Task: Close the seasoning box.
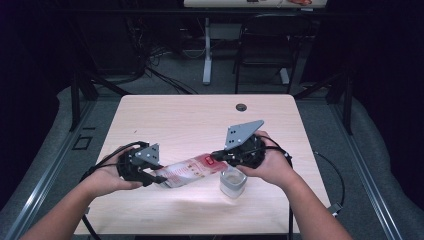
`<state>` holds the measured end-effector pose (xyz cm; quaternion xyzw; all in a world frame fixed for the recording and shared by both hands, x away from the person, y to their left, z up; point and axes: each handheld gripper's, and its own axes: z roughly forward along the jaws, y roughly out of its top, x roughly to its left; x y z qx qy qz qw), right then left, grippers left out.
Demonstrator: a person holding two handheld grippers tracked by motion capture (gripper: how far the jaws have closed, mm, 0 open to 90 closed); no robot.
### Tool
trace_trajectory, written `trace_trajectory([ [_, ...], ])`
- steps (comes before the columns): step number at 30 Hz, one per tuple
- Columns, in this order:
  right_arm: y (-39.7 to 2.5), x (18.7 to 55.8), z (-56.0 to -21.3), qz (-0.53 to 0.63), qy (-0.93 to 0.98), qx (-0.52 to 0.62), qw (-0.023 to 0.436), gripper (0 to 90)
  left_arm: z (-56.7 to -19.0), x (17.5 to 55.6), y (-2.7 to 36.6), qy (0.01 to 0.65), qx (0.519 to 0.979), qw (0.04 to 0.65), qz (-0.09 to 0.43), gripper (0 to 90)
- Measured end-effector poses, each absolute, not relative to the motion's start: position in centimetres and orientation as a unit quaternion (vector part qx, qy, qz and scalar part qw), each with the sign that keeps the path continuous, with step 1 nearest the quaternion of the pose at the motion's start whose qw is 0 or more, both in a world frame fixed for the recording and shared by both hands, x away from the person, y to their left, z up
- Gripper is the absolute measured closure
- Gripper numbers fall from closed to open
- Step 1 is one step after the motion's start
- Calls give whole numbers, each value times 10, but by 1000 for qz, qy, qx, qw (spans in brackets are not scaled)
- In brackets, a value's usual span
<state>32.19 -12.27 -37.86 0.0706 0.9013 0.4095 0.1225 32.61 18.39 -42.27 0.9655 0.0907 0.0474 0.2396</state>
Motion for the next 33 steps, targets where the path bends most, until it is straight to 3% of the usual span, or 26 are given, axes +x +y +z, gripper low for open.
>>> trace_trajectory([
  [33, -138, 324, -391, 394, 906, 92, 124, 900, -403, 330, 178, 89, 968, 230, 52, 660],
])
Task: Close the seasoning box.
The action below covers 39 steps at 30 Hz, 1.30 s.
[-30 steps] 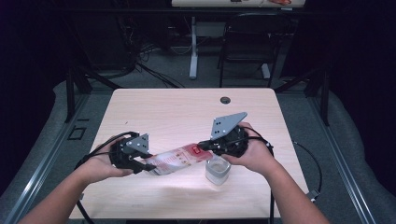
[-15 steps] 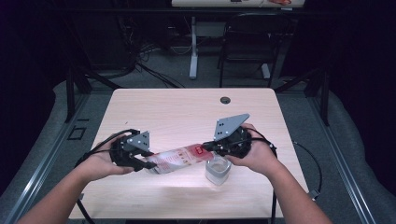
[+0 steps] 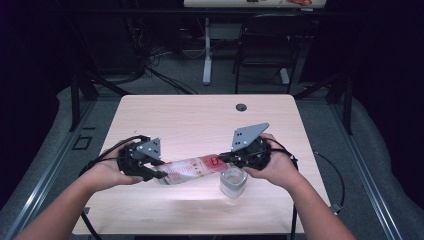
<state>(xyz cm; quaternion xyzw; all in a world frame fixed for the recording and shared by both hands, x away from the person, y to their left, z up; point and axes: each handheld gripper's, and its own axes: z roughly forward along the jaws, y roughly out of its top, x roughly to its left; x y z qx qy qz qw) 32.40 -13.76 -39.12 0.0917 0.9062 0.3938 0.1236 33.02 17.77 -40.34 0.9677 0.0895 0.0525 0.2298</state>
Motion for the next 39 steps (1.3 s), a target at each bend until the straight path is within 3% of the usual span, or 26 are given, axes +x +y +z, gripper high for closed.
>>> trace_trajectory([
  [39, -153, 323, -399, 399, 903, 105, 121, 900, -378, 331, 166, 79, 971, 215, 63, 686],
])
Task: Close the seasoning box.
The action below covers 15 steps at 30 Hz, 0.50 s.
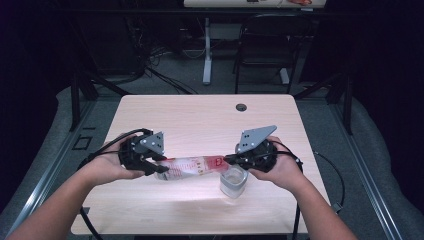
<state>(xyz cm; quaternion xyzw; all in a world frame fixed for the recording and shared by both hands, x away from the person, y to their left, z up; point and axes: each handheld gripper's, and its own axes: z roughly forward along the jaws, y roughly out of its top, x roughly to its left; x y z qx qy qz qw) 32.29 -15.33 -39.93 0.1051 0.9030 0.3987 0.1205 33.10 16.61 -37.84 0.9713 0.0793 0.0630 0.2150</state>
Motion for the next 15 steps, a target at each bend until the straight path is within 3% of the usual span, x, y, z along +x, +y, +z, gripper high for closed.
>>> trace_trajectory([
  [15, -161, 322, -401, 404, 900, 110, 119, 900, -368, 335, 160, 74, 972, 215, 66, 706],
])
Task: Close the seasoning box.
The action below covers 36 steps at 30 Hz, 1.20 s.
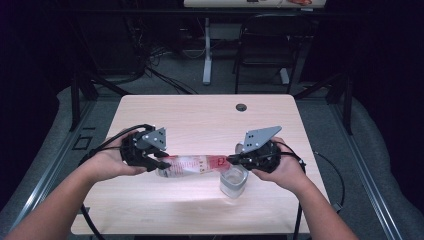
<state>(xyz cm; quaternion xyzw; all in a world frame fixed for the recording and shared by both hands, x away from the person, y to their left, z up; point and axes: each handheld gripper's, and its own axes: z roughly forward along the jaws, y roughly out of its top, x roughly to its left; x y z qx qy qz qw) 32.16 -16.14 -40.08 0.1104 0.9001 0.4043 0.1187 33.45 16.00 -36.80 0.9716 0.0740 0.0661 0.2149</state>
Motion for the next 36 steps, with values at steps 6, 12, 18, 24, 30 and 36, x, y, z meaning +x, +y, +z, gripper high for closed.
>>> trace_trajectory([
  [6, -164, 321, -401, 405, 900, 112, 118, 900, -364, 335, 157, 72, 972, 213, 68, 716],
  [12, -167, 321, -401, 406, 899, 115, 118, 900, -361, 337, 153, 67, 973, 210, 70, 724],
  [18, -172, 320, -401, 410, 897, 118, 118, 900, -355, 338, 148, 65, 973, 208, 71, 733],
  [24, -176, 320, -403, 410, 896, 121, 118, 900, -351, 339, 144, 59, 975, 202, 74, 746],
  [30, -177, 320, -405, 409, 896, 124, 119, 900, -348, 340, 142, 55, 976, 197, 77, 754],
  [36, -178, 320, -405, 407, 897, 124, 120, 900, -346, 341, 140, 53, 976, 197, 79, 761],
])
